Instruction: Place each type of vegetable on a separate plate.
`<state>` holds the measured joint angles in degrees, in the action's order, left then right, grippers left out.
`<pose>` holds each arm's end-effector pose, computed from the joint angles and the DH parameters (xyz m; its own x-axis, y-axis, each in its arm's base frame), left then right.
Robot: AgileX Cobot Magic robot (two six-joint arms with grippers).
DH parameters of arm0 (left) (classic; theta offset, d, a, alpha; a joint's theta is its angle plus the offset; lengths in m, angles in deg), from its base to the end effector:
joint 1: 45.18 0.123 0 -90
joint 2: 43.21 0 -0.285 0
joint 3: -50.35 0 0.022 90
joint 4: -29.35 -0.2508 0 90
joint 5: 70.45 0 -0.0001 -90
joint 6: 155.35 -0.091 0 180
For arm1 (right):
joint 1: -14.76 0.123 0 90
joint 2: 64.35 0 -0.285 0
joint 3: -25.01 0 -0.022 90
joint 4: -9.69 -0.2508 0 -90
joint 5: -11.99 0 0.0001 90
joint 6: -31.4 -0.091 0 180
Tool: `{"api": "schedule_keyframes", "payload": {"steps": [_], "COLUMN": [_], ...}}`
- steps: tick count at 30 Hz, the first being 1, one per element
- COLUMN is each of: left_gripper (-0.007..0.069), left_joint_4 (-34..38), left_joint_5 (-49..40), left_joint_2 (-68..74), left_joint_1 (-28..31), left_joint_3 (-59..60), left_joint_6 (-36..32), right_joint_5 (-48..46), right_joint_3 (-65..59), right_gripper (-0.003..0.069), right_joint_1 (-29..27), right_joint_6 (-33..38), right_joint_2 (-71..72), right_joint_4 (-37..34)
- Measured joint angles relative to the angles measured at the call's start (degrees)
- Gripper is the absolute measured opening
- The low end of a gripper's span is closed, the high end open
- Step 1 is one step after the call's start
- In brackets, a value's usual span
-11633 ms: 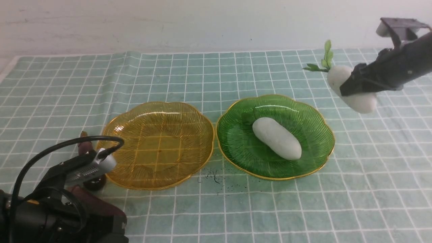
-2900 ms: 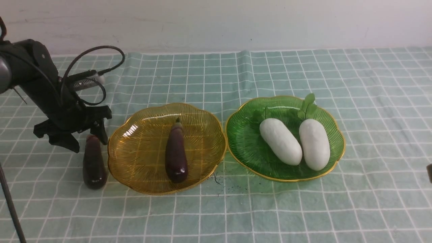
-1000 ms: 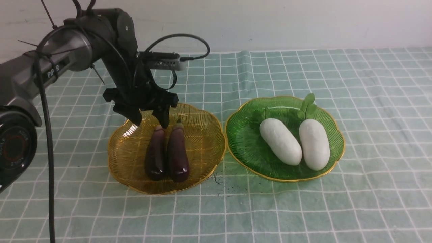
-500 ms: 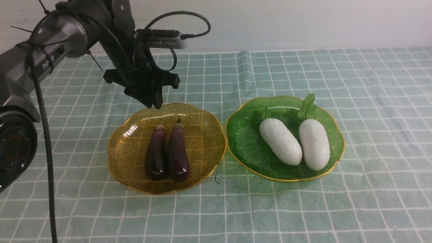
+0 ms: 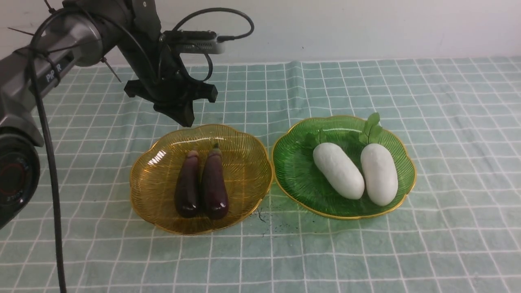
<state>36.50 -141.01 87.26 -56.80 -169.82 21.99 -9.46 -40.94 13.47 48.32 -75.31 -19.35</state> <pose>0.4539 -0.1043 0.2752 -0.9234 0.1947 -0.3307 0.2423 0.9640 -0.1092 0.0489 0.0151 0.2462 -0.1284 0.1807 -0.9751 -0.1334 0.9712 0.1976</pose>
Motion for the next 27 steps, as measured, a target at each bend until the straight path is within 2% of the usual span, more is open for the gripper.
{"api": "schedule_keyframes", "payload": {"steps": [7, 12, 16, 21, 27], "left_gripper": [-0.0008, -0.0008, -0.0008, -0.0008, -0.0008], "left_joint_4": [0.86, 1.58, 2.75, 4.91, 7.12], "left_joint_5": [-0.21, -0.92, -1.28, -1.51, -1.55], "left_joint_2": [-9.63, -16.51, -20.07, -24.49, -30.54], "left_joint_1": [0.0, 0.0, 0.0, 0.0, 0.0], "left_joint_3": [0.0, 0.0, 0.0, 0.0, 0.93], "left_joint_6": [-1.7, -1.7, -1.75, -1.69, -1.69], "right_joint_5": [-5.1, -5.49, -5.44, -4.87, -1.73], "right_joint_3": [-0.61, -3.91, -7.9, -11.85, -12.33], "right_gripper": [0.0055, 0.0055, 0.0055, 0.0055, 0.0055], "right_joint_1": [0.0, 0.0, 0.0, 0.0, 0.71], "right_joint_6": [0.02, 0.02, 0.02, 0.07, 0.08], "right_joint_2": [0.23, 2.8, 3.62, 3.62, 3.69], "right_joint_4": [0.0, 1.86, 6.43, 17.42, 21.4]}}
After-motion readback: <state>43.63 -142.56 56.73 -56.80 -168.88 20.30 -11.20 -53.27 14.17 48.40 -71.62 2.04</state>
